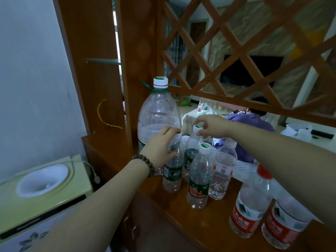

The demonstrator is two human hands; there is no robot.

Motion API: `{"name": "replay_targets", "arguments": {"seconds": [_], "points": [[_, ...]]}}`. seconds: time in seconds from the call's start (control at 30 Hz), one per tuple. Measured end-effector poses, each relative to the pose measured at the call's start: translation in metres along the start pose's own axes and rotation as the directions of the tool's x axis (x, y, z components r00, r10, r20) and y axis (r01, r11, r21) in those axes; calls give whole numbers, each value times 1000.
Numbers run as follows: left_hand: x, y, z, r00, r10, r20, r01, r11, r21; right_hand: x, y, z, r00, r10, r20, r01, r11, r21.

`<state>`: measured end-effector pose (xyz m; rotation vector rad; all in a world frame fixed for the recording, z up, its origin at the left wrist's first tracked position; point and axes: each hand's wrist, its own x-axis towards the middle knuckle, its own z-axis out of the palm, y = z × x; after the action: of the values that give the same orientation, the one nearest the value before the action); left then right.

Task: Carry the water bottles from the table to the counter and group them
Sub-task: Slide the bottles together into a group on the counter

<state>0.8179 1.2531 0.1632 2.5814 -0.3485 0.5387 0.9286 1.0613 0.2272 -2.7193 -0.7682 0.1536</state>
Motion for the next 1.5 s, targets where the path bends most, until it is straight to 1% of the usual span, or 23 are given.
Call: {"name": "replay_targets", "arguments": {"seconds": [0.07, 0.23, 0.37, 0.43, 0.5, 0.57, 0.63, 0.77, 0.83, 0.9, 0.97, 1.03, 1.1, 1.2, 1.27, 1.33, 1.43, 1.5], "points": [[2, -1, 3, 1000, -28, -12, 27, 999, -47, 5, 1, 1, 1000, -2, -18, 2, 1000, 4], [8, -3, 8, 997, 8, -72, -11, 999, -42, 17, -1, -2, 997, -48, -53, 47, 999, -23], [10, -5, 12, 995, 16, -100, -20, 999, -40, 28, -6, 4, 997, -77, -17, 77, 997, 11], [9, -6, 13, 994, 14, -107, -19, 999, -42, 31, -8, 5, 995, -93, -26, 92, 996, -21], [8, -8, 14, 995, 5, -102, -11, 998, -58, 30, -10, 4, 994, -101, -28, 101, 995, -14], [8, -8, 14, 996, -18, -85, 9, 995, -96, 29, -10, 3, 995, -99, -19, 99, 995, -11], [7, -8, 12, 997, -34, -74, 24, 991, -132, 27, -9, 3, 995, -94, -12, 94, 994, -49], [6, -2, 4, 992, -50, -115, 32, 988, -150, 16, -5, 0, 996, -86, 9, 86, 994, -68], [5, 4, -1, 986, -28, -166, 1, 987, -159, 5, -5, -8, 995, -95, -4, 95, 993, -76], [4, 14, -8, 978, 30, -206, -66, 983, -172, -7, 0, -20, 995, -91, -30, 89, 994, -63], [4, 24, -13, 972, 92, -215, -134, 973, -188, -23, 8, -32, 996, -75, -44, 75, 997, -13], [5, 35, -15, 973, 152, -173, -185, 962, -199, -40, 18, -40, 998, -61, -14, 61, 998, 24], [7, 45, -13, 976, 203, -73, -213, 960, -179, -58, 27, -41, 999, -35, 42, 35, 999, -7], [11, 61, -4, 969, 224, 109, -211, 971, -114, -78, 36, -36, 991, 2, 134, 3, 999, -35], [14, 67, 4, 960, 220, 172, -216, 975, -42, -85, 38, -30, 987, 0, 160, 16, 995, -102], [15, 69, 8, 967, 188, 172, -188, 982, -17, -87, 40, -25, 991, -4, 134, 27, 985, -172], [16, 65, 8, 982, 130, 135, -124, 991, -53, -85, 41, -21, 994, 1, 108, 20, 982, -190], [15, 61, 3, 987, 108, 122, -103, 994, -43, -81, 40, -21, 996, -6, 93, 24, 981, -193]]}}
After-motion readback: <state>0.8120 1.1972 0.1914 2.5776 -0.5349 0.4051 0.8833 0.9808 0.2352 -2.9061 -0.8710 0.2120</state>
